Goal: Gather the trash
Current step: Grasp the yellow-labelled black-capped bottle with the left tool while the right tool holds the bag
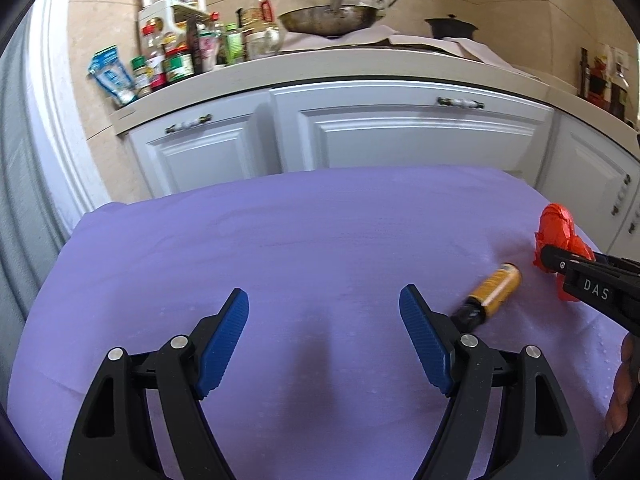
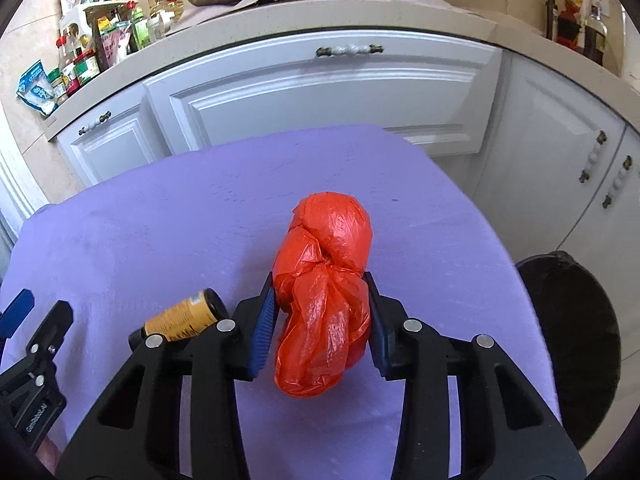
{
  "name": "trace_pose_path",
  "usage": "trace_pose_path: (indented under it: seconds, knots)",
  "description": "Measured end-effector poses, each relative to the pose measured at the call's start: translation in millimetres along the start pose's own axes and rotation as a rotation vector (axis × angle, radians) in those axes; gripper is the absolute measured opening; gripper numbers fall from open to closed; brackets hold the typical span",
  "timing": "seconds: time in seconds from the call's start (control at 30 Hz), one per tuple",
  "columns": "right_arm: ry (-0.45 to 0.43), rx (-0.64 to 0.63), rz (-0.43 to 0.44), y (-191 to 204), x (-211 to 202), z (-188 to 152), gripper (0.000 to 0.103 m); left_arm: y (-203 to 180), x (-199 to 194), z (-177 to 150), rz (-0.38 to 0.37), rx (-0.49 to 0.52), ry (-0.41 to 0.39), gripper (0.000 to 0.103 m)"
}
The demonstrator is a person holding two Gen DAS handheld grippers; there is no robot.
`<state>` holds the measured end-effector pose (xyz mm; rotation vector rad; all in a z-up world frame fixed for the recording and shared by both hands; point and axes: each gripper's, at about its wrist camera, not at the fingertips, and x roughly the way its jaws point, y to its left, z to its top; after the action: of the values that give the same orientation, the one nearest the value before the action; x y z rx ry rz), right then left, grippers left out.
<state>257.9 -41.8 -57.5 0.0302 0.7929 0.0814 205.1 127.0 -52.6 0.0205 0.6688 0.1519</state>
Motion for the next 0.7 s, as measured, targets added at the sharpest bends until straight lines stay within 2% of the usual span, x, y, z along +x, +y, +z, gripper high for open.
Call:
trace_pose_path:
  seconds: [0.33, 0.7]
  knots:
    - [0.002, 0.018, -0.044, -39, -27, -20, 0.039, -44, 1, 2, -0.082, 0.083, 0.002, 0.076]
    - [0.015, 0.046, -0.030, -57, -29, -31, 0.039, -75, 16, 4, -0.156, 0.164, 0.053, 0.076]
